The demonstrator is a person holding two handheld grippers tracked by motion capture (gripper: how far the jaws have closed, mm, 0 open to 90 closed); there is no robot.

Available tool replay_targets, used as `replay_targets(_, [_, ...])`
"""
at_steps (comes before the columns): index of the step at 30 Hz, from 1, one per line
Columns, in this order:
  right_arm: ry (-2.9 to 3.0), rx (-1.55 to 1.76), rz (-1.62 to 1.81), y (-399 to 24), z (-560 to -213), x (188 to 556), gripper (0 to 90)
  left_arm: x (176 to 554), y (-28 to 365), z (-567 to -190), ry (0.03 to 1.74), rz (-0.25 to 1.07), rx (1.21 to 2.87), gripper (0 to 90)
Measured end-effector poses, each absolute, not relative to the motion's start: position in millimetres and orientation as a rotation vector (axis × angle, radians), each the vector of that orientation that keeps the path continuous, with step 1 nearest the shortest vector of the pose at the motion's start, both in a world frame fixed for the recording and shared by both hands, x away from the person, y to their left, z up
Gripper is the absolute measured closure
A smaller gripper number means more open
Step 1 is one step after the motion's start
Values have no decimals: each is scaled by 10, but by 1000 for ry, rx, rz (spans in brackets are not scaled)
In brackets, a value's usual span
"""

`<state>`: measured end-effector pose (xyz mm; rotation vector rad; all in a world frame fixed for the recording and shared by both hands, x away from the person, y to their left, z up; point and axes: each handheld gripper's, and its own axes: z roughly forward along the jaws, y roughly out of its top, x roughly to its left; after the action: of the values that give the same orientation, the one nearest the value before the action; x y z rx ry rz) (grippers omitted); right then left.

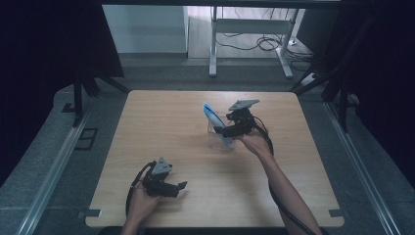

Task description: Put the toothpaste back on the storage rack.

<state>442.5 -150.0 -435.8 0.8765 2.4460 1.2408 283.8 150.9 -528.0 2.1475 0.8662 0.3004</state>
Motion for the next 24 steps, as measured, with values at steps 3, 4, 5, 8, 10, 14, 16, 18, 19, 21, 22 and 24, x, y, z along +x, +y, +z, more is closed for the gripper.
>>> replay_targets(3, [2442, 869, 1236, -1527, -4330, 4395, 156, 2834, 1512, -5277, 868, 301, 2133, 131])
replay_targets(4, [2440, 867, 1237, -1536, -4324, 4386, 152, 2834, 1515, -5275, 868, 300, 2130, 131])
replay_targets(5, [2443, 866, 1238, -1545, -4317, 4378, 145, 2833, 1518, -5271, 867, 298, 2127, 131])
replay_targets(8, [2447, 855, 1227, -1566, -4300, 4350, 141, 2833, 1520, -5269, 868, 295, 2119, 130])
replay_targets(10, [2450, 853, 1221, -1578, -4292, 4330, 135, 2833, 1526, -5266, 866, 292, 2117, 130])
replay_targets(14, [2452, 851, 1217, -1606, -4282, 4298, 121, 2832, 1532, -5260, 865, 290, 2106, 130])
replay_targets(16, [2453, 848, 1215, -1618, -4281, 4280, 109, 2831, 1533, -5259, 866, 287, 2097, 130])
replay_targets(18, [2455, 848, 1208, -1628, -4281, 4258, 92, 2832, 1533, -5259, 866, 288, 2097, 130])
replay_targets(19, [2456, 846, 1205, -1632, -4282, 4252, 86, 2831, 1532, -5259, 866, 287, 2097, 130])
replay_targets(21, [2461, 845, 1197, -1637, -4283, 4237, 81, 2831, 1532, -5260, 866, 286, 2098, 130])
replay_targets(22, [2462, 840, 1190, -1640, -4286, 4231, 78, 2831, 1531, -5259, 866, 287, 2097, 130])
replay_targets(24, [2471, 833, 1179, -1643, -4293, 4218, 70, 2831, 1532, -5259, 867, 286, 2097, 130])
